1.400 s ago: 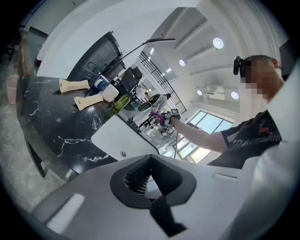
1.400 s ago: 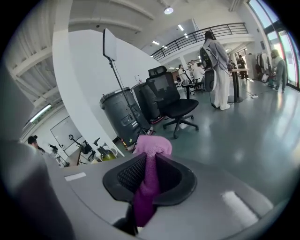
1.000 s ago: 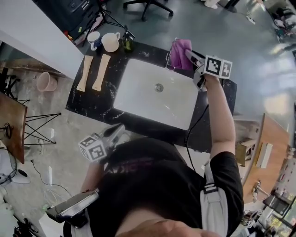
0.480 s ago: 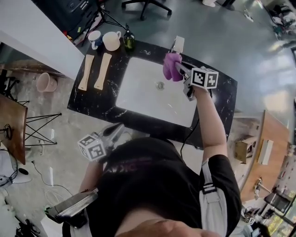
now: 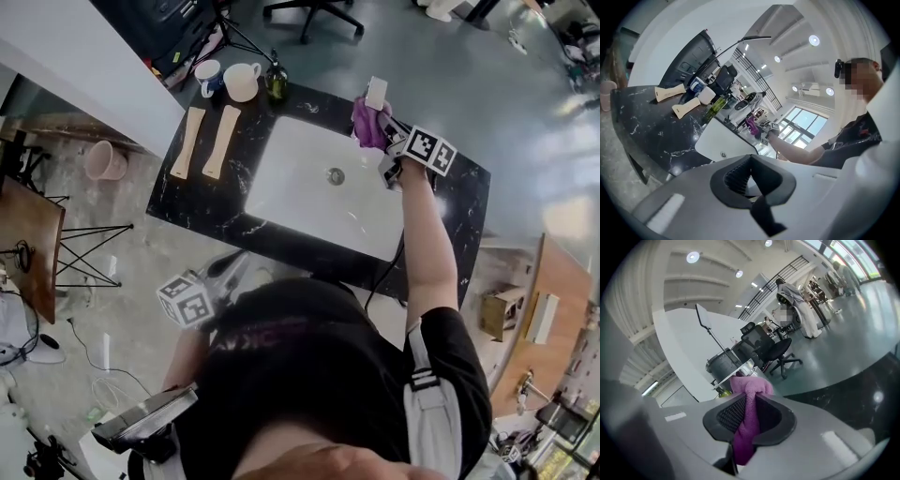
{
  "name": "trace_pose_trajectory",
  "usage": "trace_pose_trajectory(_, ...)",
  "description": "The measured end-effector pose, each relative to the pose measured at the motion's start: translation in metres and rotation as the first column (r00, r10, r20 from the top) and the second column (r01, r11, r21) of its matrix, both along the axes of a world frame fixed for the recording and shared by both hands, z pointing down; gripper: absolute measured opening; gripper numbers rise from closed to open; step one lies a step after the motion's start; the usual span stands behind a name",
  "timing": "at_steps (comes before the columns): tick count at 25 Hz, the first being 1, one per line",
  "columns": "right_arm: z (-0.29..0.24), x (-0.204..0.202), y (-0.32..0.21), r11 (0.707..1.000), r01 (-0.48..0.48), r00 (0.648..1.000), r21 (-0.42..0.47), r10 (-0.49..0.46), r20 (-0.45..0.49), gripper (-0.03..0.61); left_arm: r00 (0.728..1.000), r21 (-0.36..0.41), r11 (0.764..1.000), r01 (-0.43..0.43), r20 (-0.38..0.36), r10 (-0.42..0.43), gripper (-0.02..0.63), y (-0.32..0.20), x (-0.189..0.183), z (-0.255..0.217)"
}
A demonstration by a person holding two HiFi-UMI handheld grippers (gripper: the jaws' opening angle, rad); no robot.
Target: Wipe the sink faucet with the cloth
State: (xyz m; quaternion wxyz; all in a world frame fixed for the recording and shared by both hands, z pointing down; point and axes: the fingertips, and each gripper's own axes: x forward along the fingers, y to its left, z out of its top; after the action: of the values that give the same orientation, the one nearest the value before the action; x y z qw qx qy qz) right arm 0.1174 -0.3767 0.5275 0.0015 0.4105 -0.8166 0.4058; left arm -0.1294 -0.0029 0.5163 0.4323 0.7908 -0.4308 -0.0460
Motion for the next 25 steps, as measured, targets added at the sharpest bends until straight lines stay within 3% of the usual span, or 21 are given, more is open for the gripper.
trace_pose_trajectory(8,0.001,-0.026,0.086,0.993,0.113,0.989,-0.030,-0.109,0.102,0.067,0.993,0.020,0.993,-0.114,-0.014,0.114,0.000,-0.016,0.026,-0.002)
trace_pose_trajectory(11,-0.013,-0.014,0.094,0.997,0.077,0.983,-0.015,-0.073,0.169,0.067,0.990,0.022,0.989,-0.143,-0.003,0.143,0.000,-0.018,0.035,-0.002)
trace_pose_trajectory(15,-0.041,0.037,0.056,0.984,-0.155,0.927,-0.089,0.176,0.331,0.067,0.993,0.012,0.993,-0.121,-0.001,0.121,0.000,-0.018,0.034,-0.001)
trace_pose_trajectory(17,-0.049,0.051,0.026,0.976,-0.204,0.904,-0.081,0.220,0.368,0.067,0.996,0.006,0.996,-0.093,-0.003,0.093,0.000,-0.017,0.031,0.000)
trace_pose_trajectory(21,-0.019,0.040,-0.027,0.975,-0.173,0.888,-0.139,0.216,0.406,0.067,0.999,-0.008,0.999,-0.036,-0.003,0.036,0.000,-0.012,0.027,0.002)
trace_pose_trajectory(25,0.058,0.026,-0.044,0.941,-0.149,0.930,-0.303,0.237,0.280,0.067,1.000,-0.035,0.999,0.020,0.007,-0.020,0.000,-0.007,0.022,0.008)
